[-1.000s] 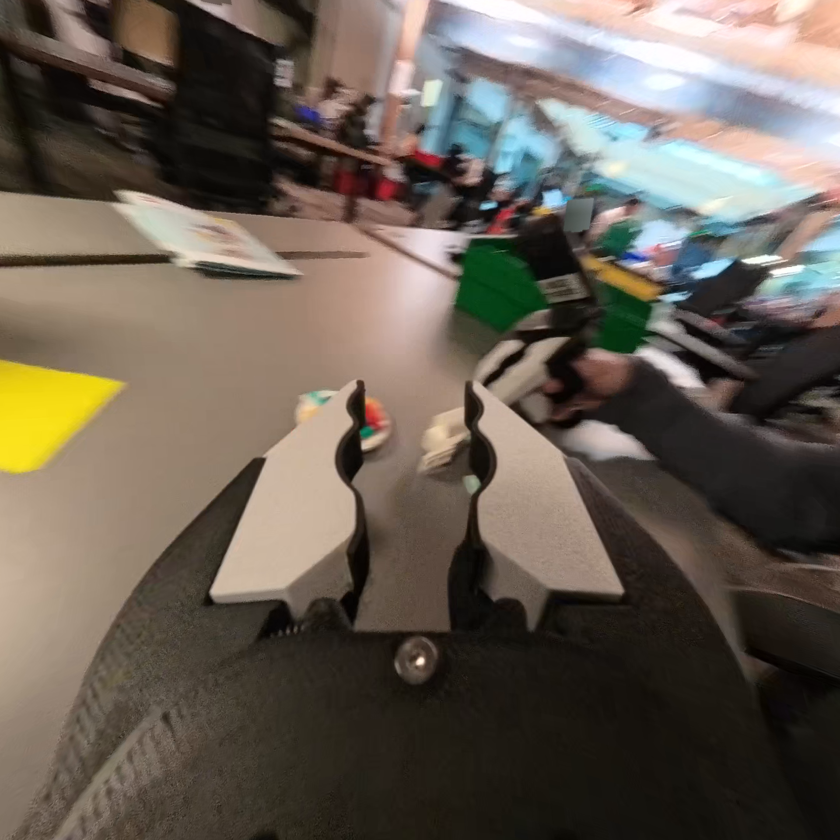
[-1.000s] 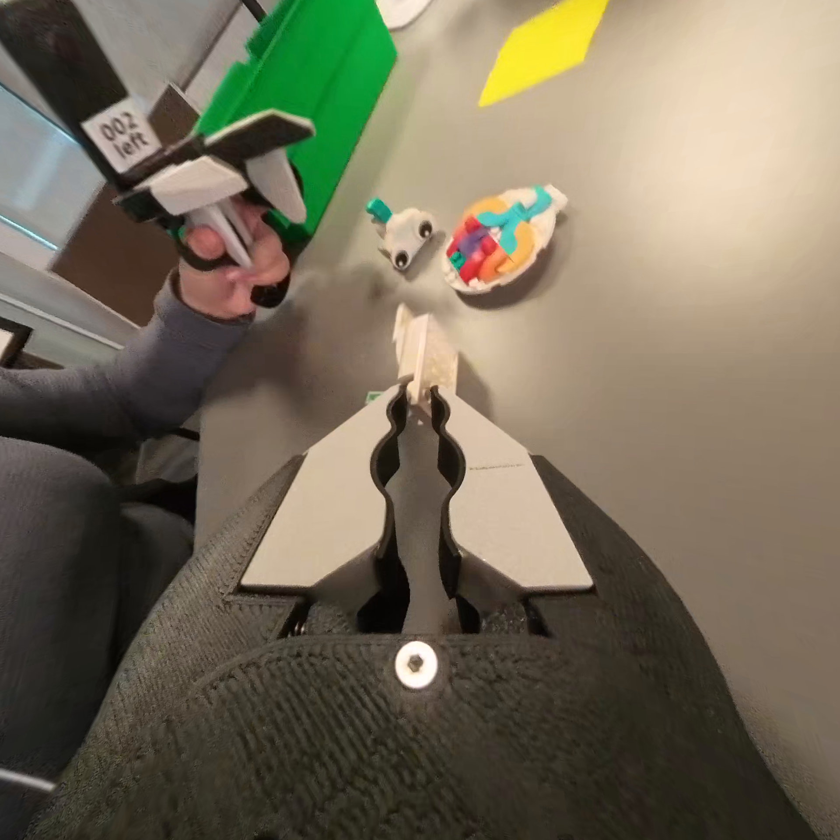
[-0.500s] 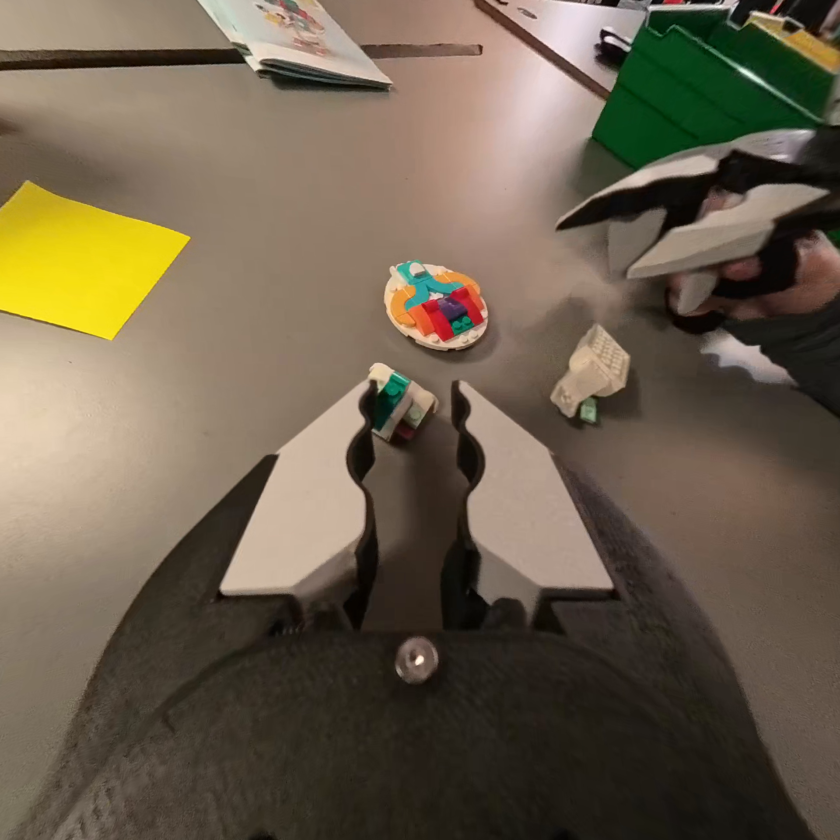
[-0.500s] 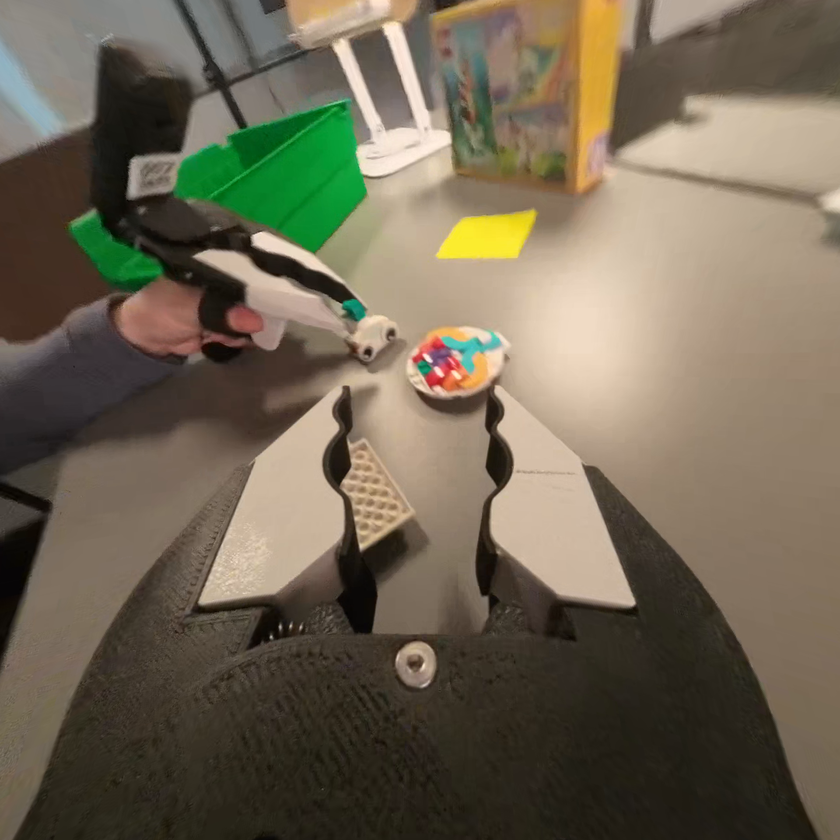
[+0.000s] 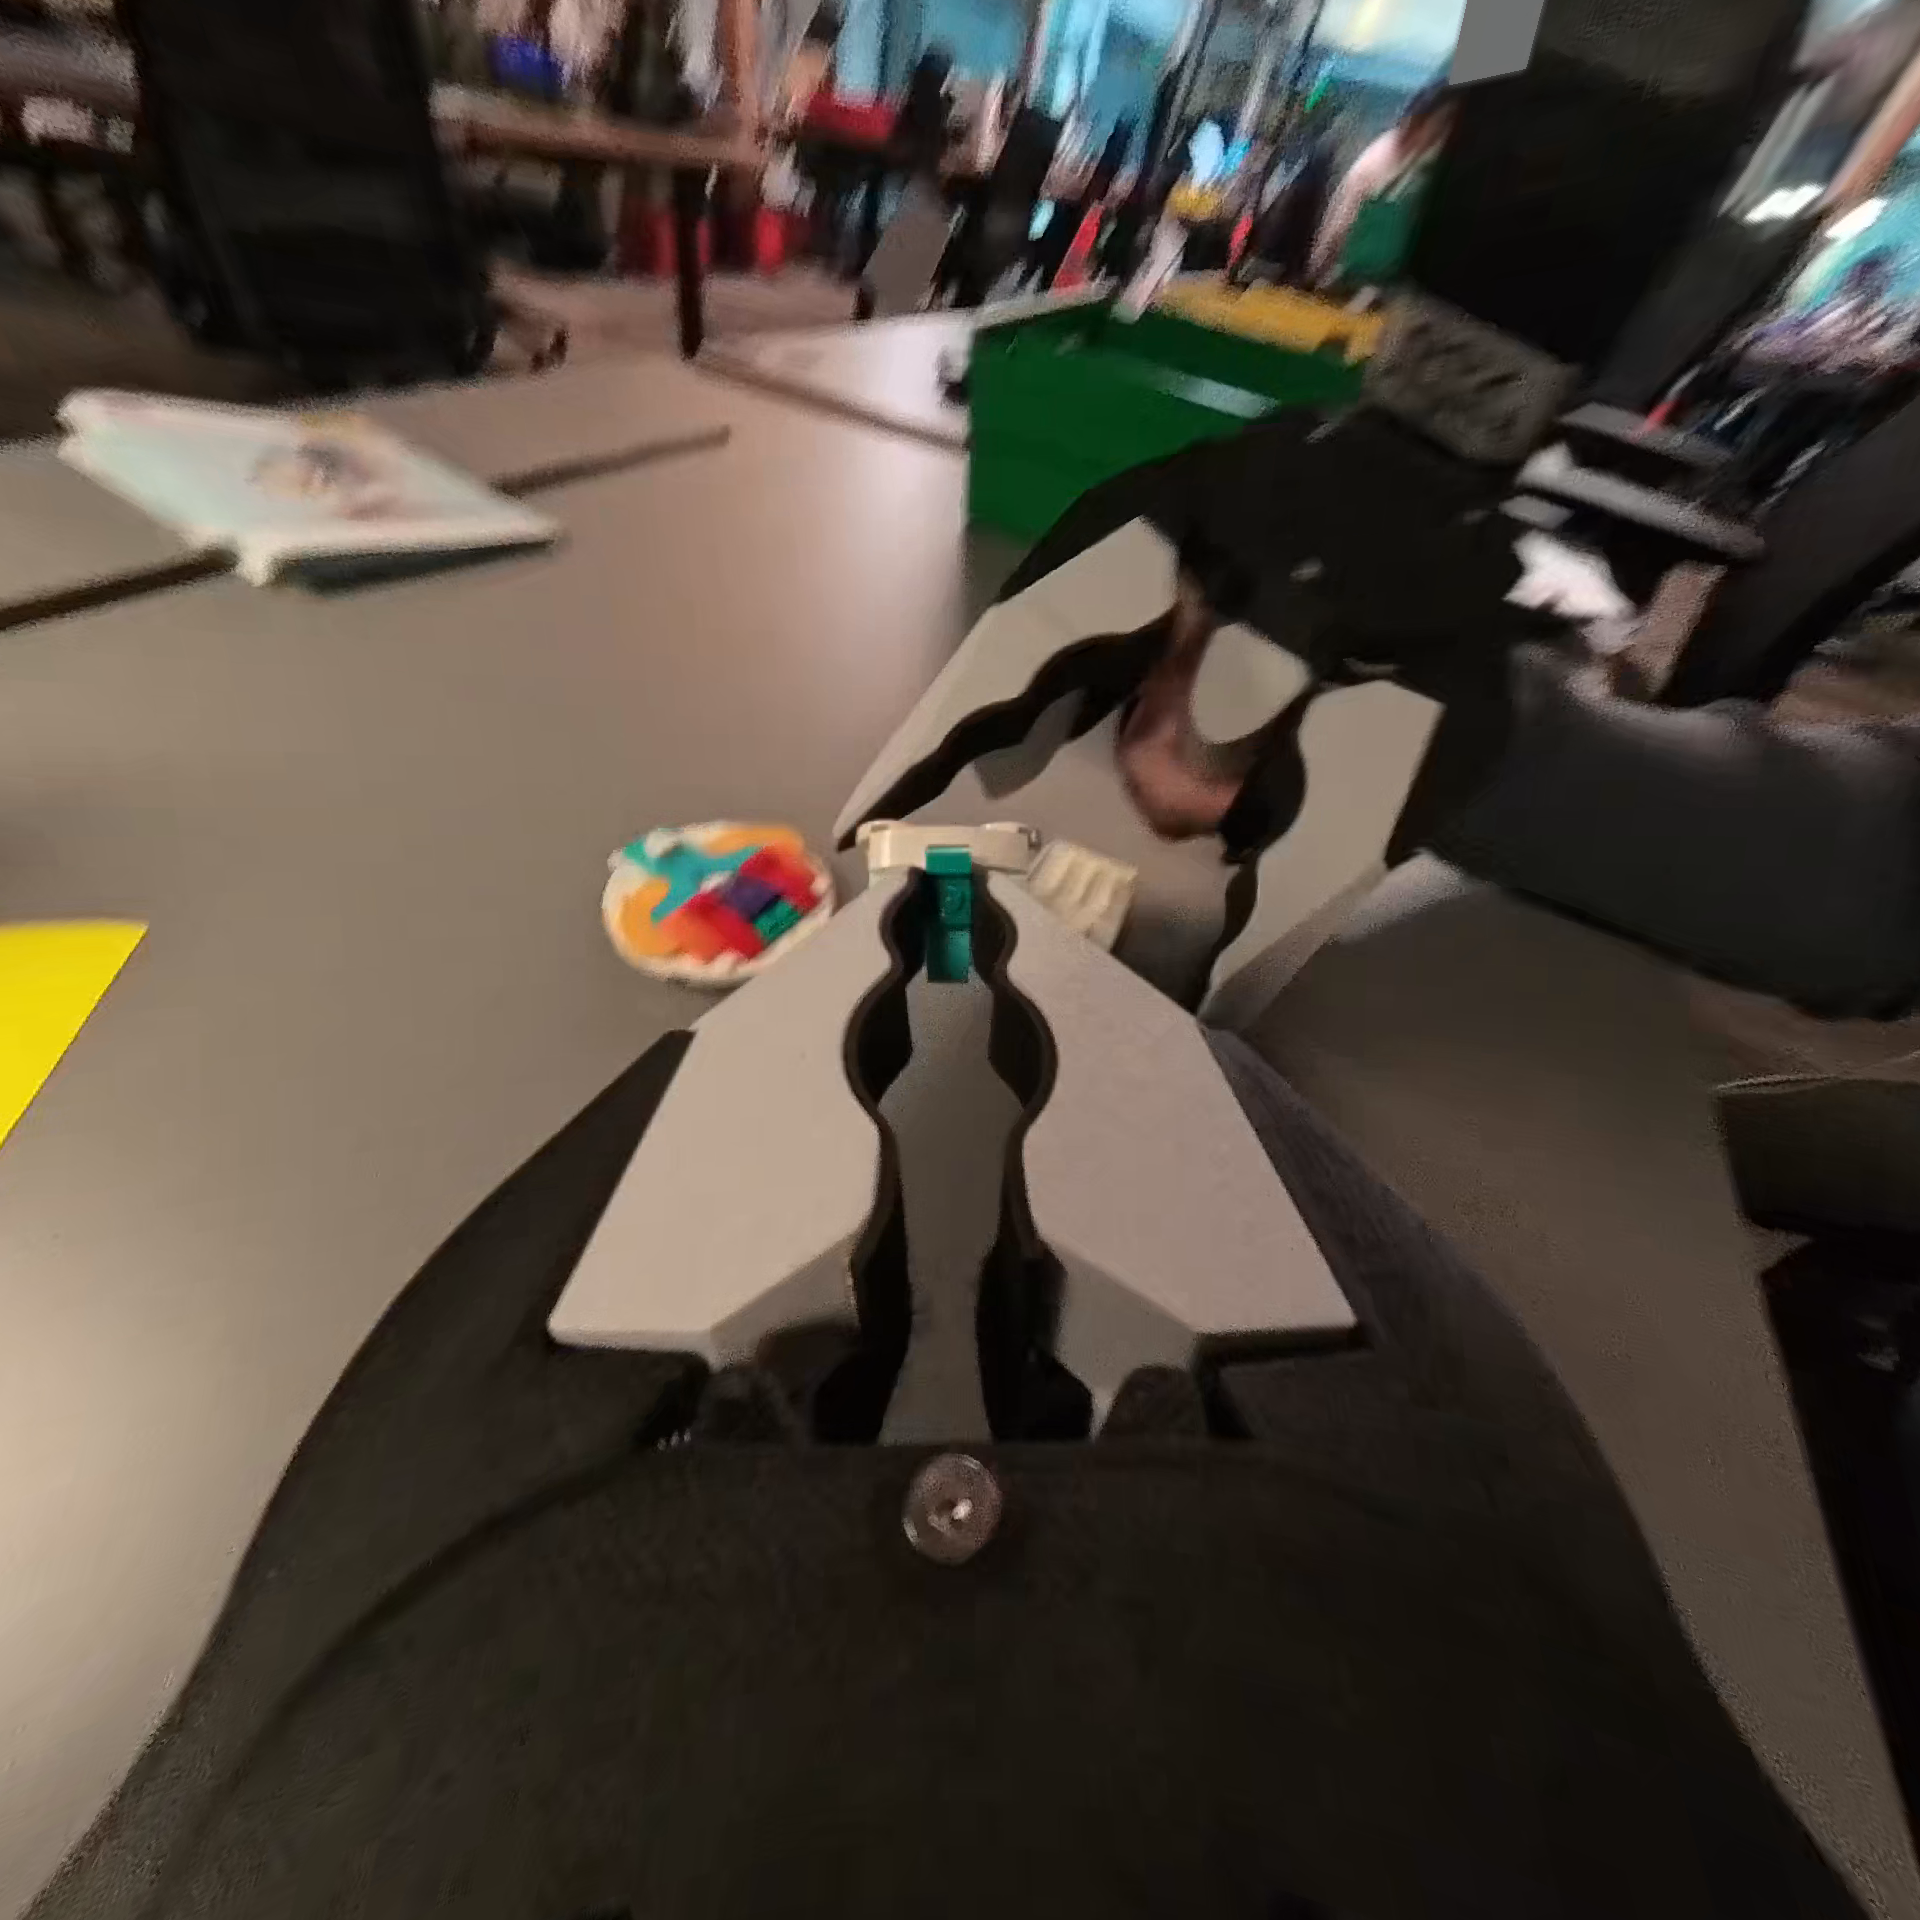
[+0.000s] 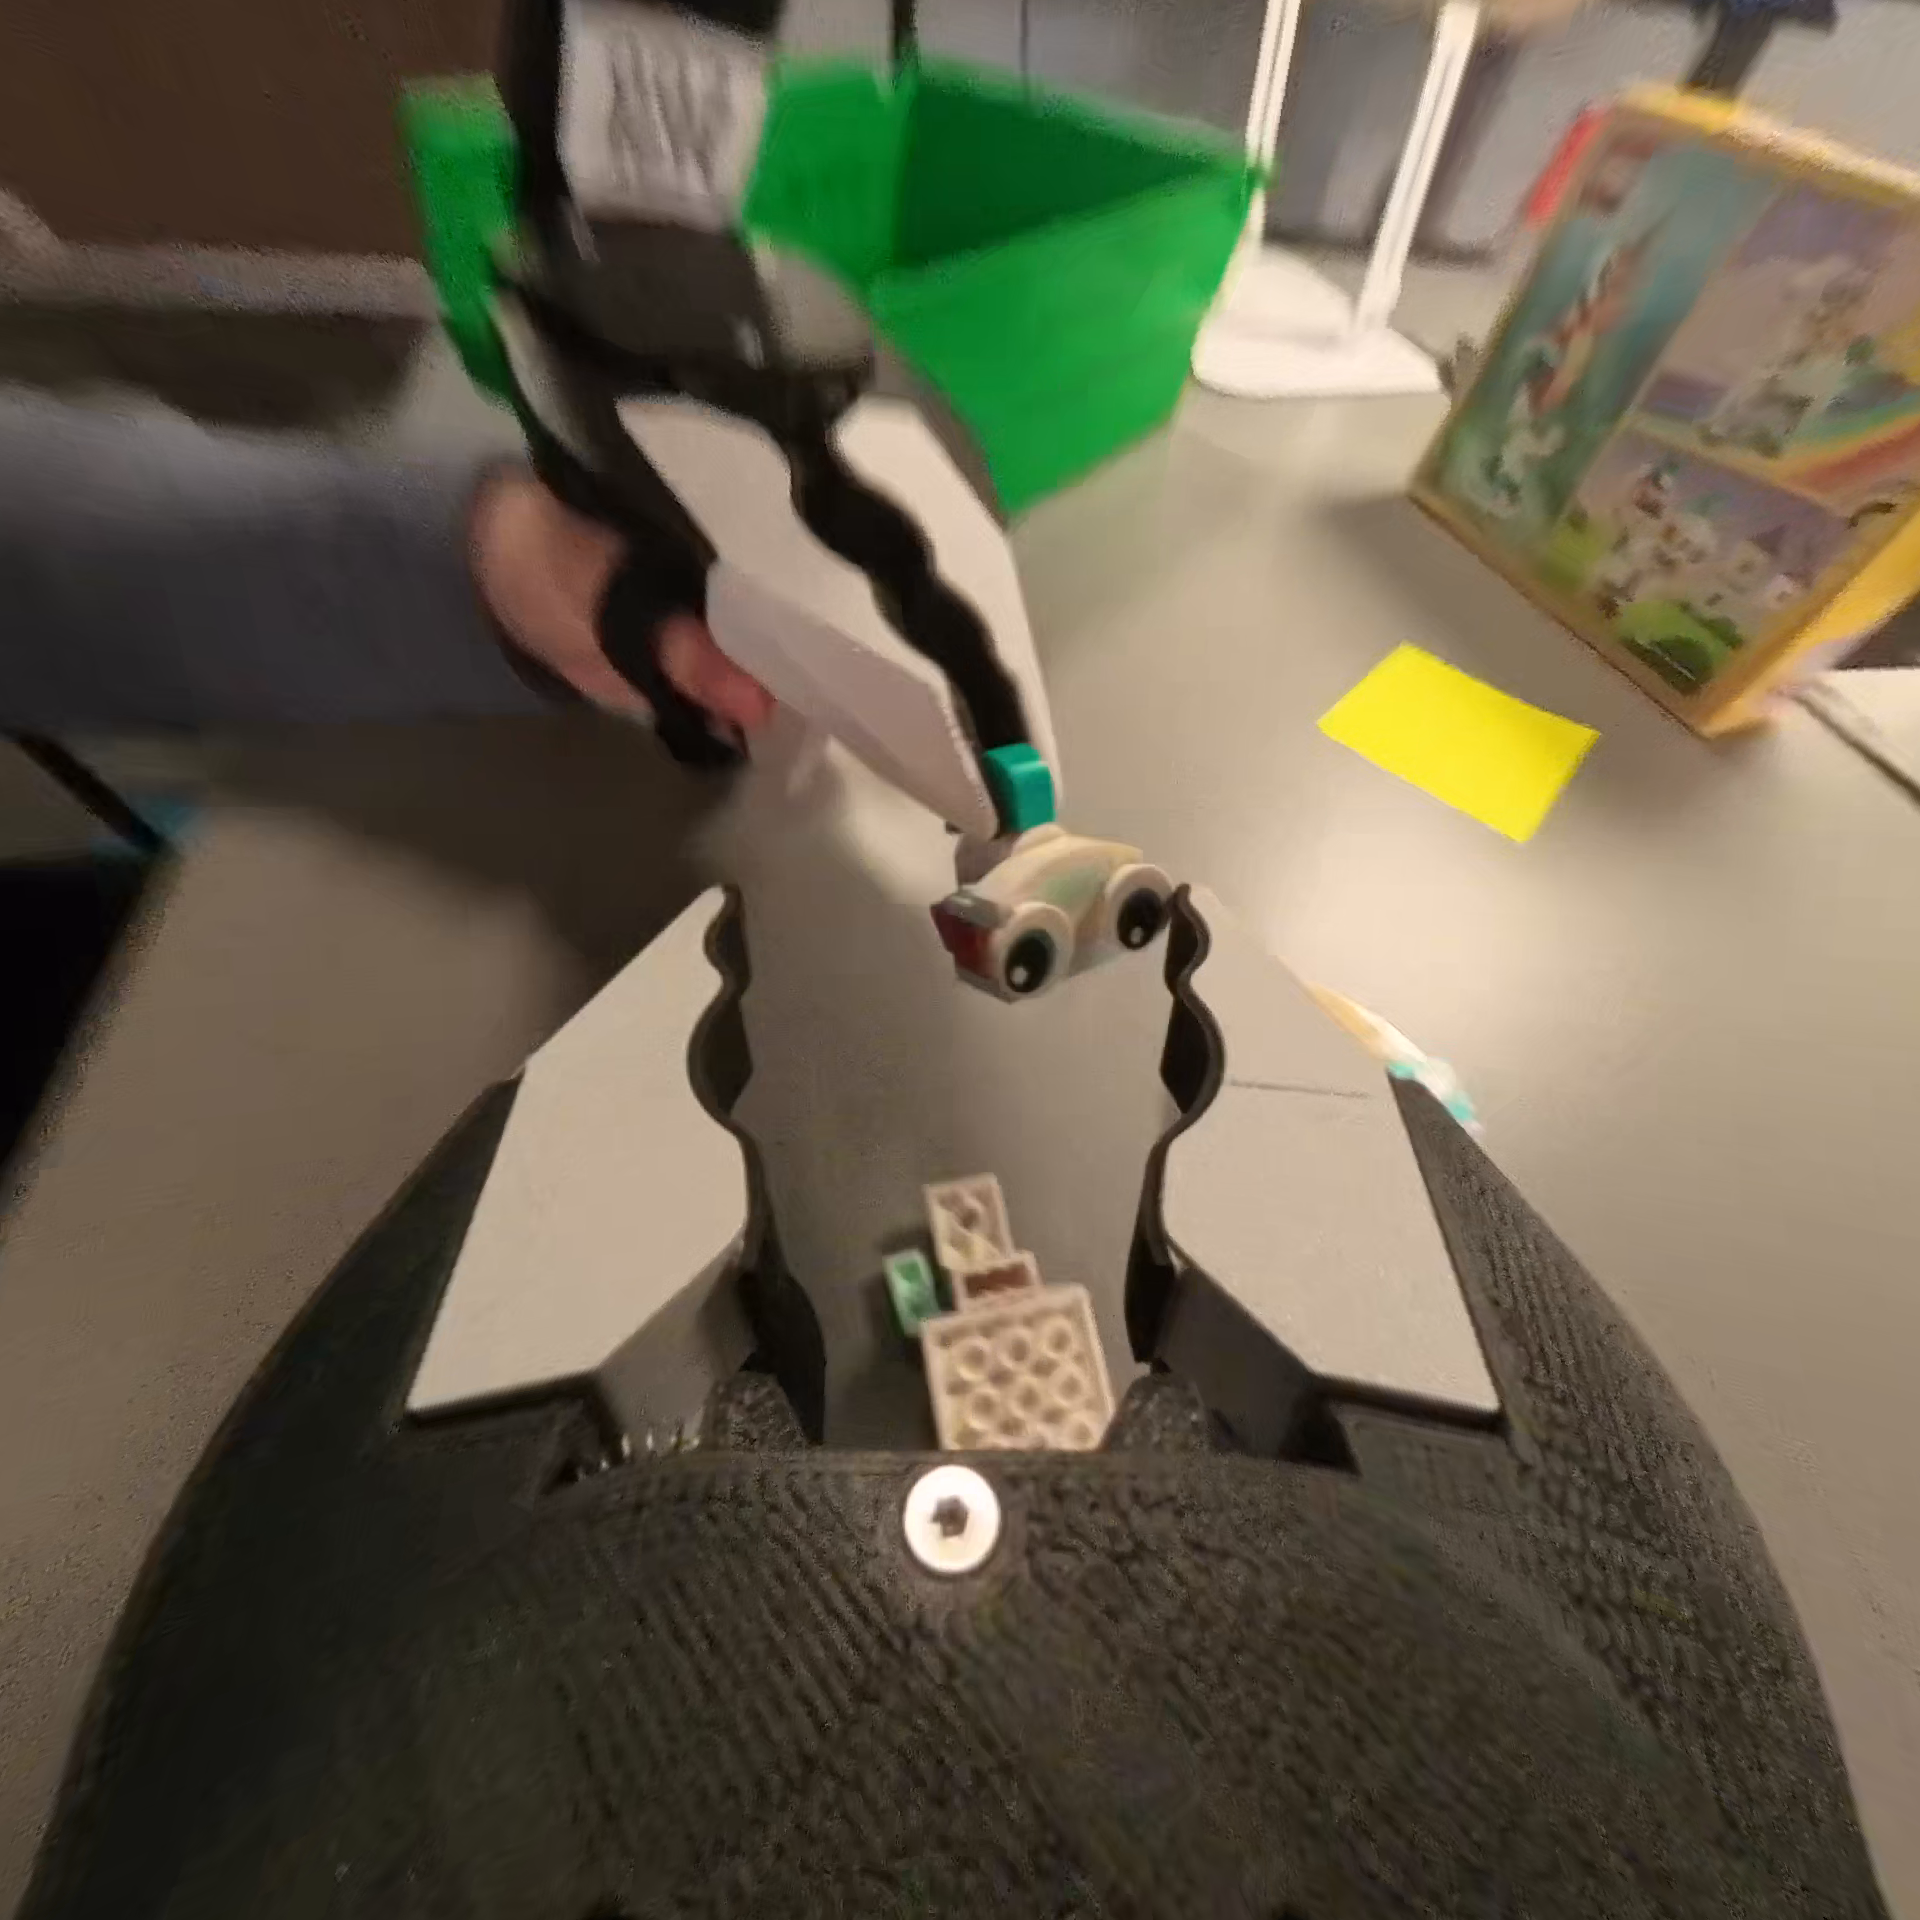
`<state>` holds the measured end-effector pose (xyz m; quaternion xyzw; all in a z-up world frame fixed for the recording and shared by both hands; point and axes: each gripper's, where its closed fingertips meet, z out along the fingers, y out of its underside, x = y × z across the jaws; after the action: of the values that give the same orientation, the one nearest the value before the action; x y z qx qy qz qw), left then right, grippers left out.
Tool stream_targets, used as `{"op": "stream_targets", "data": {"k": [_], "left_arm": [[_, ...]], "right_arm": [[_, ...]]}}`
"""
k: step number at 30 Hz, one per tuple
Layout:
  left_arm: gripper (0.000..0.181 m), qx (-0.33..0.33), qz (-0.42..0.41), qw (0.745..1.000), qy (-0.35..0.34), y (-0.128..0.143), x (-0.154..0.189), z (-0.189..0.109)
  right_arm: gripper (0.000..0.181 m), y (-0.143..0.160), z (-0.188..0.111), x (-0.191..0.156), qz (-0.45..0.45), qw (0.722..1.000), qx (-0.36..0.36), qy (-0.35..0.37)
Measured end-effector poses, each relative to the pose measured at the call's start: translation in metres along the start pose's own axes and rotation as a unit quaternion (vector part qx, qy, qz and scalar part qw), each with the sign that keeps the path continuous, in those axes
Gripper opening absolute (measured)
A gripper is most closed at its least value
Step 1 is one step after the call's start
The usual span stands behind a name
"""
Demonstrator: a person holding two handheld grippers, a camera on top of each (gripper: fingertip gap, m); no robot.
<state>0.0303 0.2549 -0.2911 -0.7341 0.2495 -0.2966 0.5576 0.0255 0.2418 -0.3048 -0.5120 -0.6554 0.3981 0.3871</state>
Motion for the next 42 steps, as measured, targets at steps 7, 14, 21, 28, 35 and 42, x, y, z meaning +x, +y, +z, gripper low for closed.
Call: {"op": "stream_targets", "data": {"k": [7,14,21,28,35,42], "left_arm": [[0.007,0.178,-0.07,0.969,0.159,-0.048,0.042,-0.018],[0.006,0.136,-0.074,0.97,0.189,-0.037,0.055,-0.01],[0.007,0.071,-0.039,0.987,0.137,-0.022,0.043,-0.01],[0.007,-0.066,-0.017,0.996,-0.054,0.021,-0.018,0.007],[0.019,-0.221,-0.041,0.962,-0.156,0.07,-0.048,0.005],[0.061,-0.173,-0.023,0.966,-0.192,0.053,-0.059,-0.002]], "right_arm": [[0.063,-0.056,-0.043,-0.015,0.228,0.934,0.206,-0.184],[0.039,-0.044,-0.043,-0.03,0.162,0.953,0.167,-0.193],[0.034,-0.002,-0.063,-0.001,0.113,0.985,0.072,-0.107],[0.034,0.033,-0.063,0.054,0.115,0.992,0.012,0.048],[0.035,0.069,-0.044,0.063,0.111,0.985,-0.089,0.095],[0.053,0.062,-0.045,0.076,0.07,0.981,-0.071,0.164]]}}
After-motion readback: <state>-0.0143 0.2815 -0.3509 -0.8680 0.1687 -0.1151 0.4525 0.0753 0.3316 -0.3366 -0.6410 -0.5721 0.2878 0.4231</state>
